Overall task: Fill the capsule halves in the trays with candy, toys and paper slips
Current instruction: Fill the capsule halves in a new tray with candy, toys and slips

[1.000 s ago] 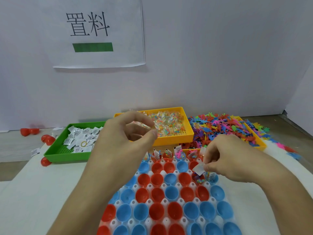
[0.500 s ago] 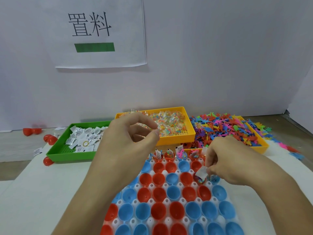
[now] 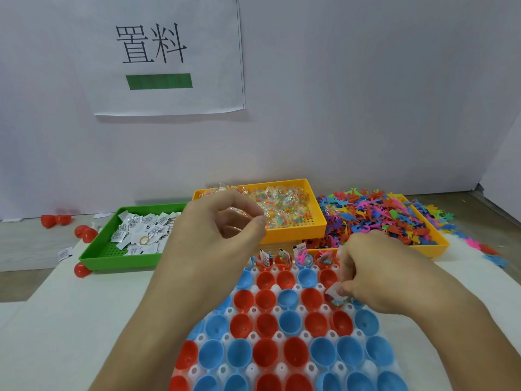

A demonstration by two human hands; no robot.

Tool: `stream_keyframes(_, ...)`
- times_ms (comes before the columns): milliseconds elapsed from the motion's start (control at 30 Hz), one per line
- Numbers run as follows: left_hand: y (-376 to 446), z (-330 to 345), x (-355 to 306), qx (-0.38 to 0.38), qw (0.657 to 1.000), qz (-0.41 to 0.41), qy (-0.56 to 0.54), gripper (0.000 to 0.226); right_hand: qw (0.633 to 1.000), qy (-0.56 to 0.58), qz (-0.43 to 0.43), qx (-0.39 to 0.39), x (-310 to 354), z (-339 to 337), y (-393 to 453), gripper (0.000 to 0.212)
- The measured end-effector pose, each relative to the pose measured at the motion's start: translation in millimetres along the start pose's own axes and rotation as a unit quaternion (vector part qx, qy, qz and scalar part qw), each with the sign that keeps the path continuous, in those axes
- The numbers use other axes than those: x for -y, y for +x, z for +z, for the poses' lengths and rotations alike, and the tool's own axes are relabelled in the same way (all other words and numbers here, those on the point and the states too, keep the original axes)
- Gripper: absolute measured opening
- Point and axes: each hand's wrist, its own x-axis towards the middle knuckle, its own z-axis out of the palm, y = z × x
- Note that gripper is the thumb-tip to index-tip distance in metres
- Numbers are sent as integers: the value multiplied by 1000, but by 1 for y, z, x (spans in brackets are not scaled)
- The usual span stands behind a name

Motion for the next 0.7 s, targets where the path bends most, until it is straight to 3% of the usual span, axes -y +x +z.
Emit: stream_keyframes(700, 3, 4, 6, 13, 1000, 4, 0, 11, 998, 6, -47, -43, -1, 15, 10, 4)
